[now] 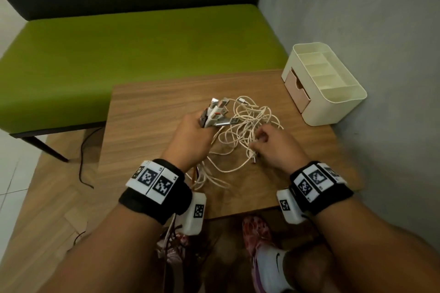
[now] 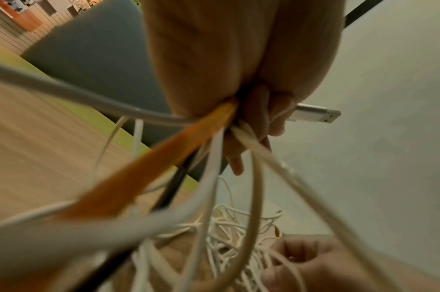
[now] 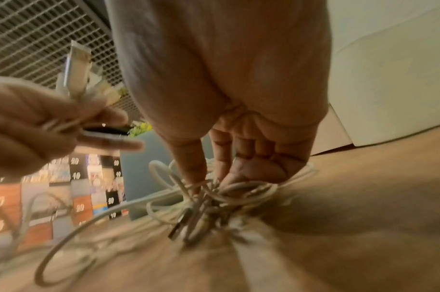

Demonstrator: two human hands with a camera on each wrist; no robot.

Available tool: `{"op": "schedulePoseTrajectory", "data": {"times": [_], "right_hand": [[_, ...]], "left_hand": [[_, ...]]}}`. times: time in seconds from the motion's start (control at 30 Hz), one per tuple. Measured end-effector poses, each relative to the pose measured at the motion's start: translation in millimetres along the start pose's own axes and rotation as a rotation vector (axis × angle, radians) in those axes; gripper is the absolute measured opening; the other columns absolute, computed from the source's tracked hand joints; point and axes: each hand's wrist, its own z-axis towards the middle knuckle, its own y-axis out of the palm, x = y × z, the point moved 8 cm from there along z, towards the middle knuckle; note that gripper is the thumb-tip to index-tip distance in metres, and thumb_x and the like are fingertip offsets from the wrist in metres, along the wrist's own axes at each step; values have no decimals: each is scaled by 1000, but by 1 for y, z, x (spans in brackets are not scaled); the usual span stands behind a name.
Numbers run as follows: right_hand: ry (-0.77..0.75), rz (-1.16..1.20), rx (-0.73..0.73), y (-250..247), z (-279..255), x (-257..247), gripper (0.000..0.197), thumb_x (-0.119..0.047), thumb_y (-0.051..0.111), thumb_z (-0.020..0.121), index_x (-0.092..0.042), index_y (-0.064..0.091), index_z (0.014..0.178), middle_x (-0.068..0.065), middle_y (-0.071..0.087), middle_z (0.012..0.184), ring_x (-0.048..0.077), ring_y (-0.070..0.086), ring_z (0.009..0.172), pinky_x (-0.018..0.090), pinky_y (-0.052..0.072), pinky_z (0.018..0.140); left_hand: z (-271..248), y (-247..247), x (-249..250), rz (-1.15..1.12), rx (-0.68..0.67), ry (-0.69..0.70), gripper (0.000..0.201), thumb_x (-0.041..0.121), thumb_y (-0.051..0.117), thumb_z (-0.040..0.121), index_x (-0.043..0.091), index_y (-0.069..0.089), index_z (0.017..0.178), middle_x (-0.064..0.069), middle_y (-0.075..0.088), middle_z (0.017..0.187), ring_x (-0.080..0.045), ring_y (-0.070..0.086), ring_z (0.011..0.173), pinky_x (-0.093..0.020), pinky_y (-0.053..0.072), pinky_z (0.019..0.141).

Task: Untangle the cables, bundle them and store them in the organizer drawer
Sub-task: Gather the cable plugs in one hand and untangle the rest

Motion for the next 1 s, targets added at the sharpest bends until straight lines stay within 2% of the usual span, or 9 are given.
{"op": "schedulePoseTrajectory", "data": {"times": [0.2,0.33,0.43,0.5,0.6,0.73,0.87,0.93,1.0], "right_hand": [[-25,396,83,-16,4,-5,9,-27,67,92,-19,69,92,3,73,89,24,69,82,40,56,75],[-14,646,66,-26,1,-4,11,-20,66,94,-10,68,98,7,75,93,23,68,71,32,58,59],[-51,900,67,-36,-5,-12,13,-15,65,93,-2,67,96,22,70,85,23,58,66,27,47,52],[-69,1024,81,-41,-7,-16,6,-11,63,93,-8,65,88,15,66,78,16,55,62,26,44,52],[-79,1141,16,-39,-11,-22,9,-14,58,96,-13,64,89,10,67,85,15,56,69,26,44,59],[-115,666,3,-41,-12,-17,39,-26,62,93,-29,54,132,1,59,130,13,59,107,37,50,89],[-194,-87,-42,-21,-7,-13,101,-45,78,76,-53,8,149,-10,-1,162,27,13,149,57,24,117],[-229,-267,-98,2,-5,-13,94,-48,77,77,-53,15,147,-11,-8,162,28,2,150,57,21,118],[-251,-339,-71,10,-2,-16,68,-42,75,82,-43,36,138,-3,7,160,32,13,146,53,33,111]], "left_hand": [[17,-24,-27,-64,146,-105,16,14,55,96,18,71,98,11,46,40,-6,27,34,-24,25,45],[22,-21,-25,-111,102,-66,15,14,54,96,17,69,97,-6,74,81,-12,27,38,-21,26,41],[23,-17,-25,-140,103,-43,18,18,58,95,17,73,85,-12,63,60,-14,24,39,-23,23,44],[22,-10,-24,-126,73,-23,17,18,57,96,14,74,92,8,41,42,-10,23,39,-23,22,45],[19,-1,-19,-106,29,29,18,17,57,97,9,71,103,14,34,45,-7,24,42,-26,22,47],[22,-15,-26,-134,111,-15,18,20,56,98,11,71,104,13,30,44,-10,22,40,-25,20,45],[25,-23,-36,-89,152,-87,18,22,56,98,13,71,97,12,31,39,-10,23,36,-26,20,45],[24,-15,-36,10,115,-89,17,22,58,97,15,67,85,11,38,38,-7,29,35,-27,26,45],[24,-5,-34,105,82,-68,20,21,59,96,21,63,77,13,45,38,-2,35,35,-26,31,45]]}}
